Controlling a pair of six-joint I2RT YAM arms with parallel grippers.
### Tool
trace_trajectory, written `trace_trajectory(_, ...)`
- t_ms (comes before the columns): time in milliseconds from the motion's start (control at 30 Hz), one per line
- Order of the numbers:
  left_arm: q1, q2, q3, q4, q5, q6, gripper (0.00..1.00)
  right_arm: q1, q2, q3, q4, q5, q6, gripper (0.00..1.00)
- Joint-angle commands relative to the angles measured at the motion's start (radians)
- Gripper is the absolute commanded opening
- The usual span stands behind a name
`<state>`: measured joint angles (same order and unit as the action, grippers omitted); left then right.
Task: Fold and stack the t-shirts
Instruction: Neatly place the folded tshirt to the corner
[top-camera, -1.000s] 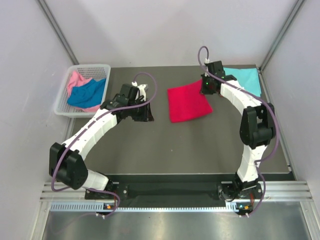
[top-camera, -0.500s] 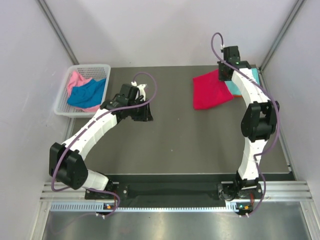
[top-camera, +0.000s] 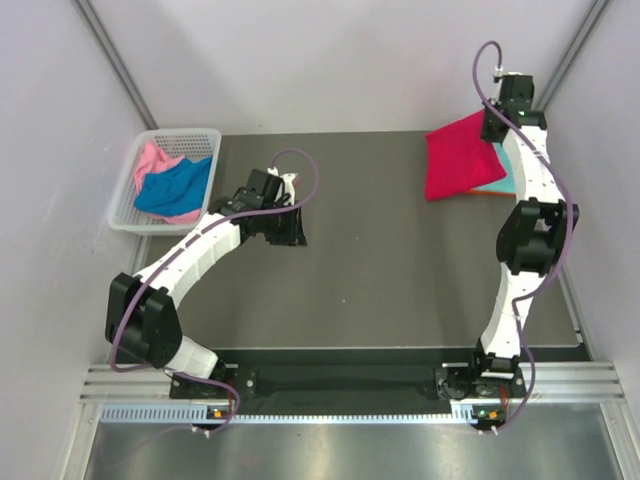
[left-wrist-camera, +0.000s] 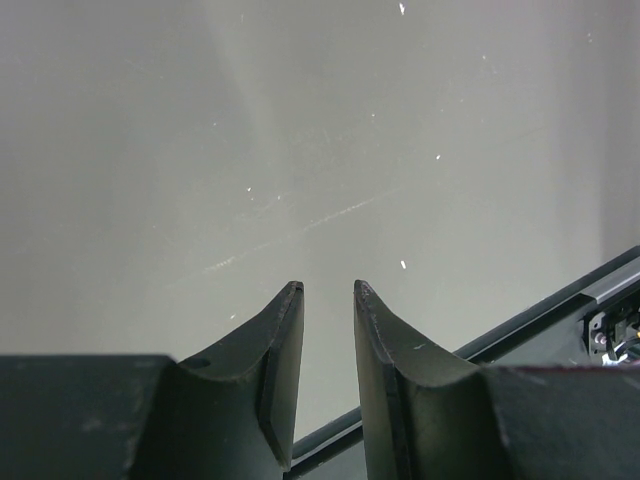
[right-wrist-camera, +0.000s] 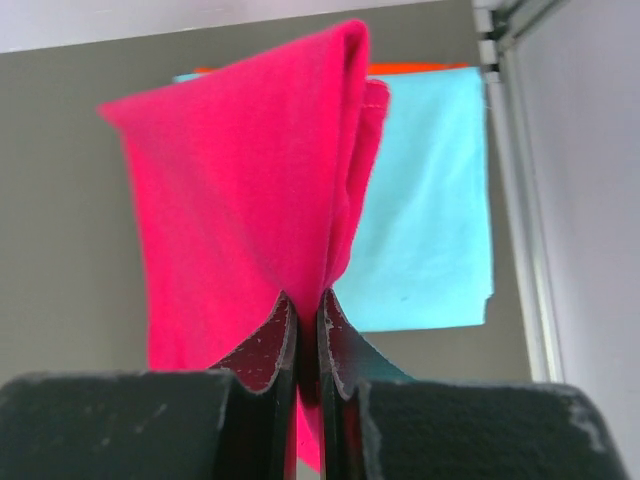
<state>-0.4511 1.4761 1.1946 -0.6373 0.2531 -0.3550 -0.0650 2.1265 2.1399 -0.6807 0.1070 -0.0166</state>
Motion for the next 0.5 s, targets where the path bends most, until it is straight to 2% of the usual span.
trace_trajectory(0,0.006,0.001,0.019,-0.007,-0.003,0.021,0.32,-0.068,0.033,0.080,0.084,-0.039,-0.005,0.00)
trace_trajectory(200,0.006,-0.005,0.008,-0.005,0.003,0.021,0.32,-0.151,0.156,0.121,0.203,-0.049,0.010,0.00)
trace_trajectory(467,0.006,0.007,-0.003,0.005,0.022,0.014,0.32,-0.225,0.300,0.156,0.326,-0.079,0.141,0.00)
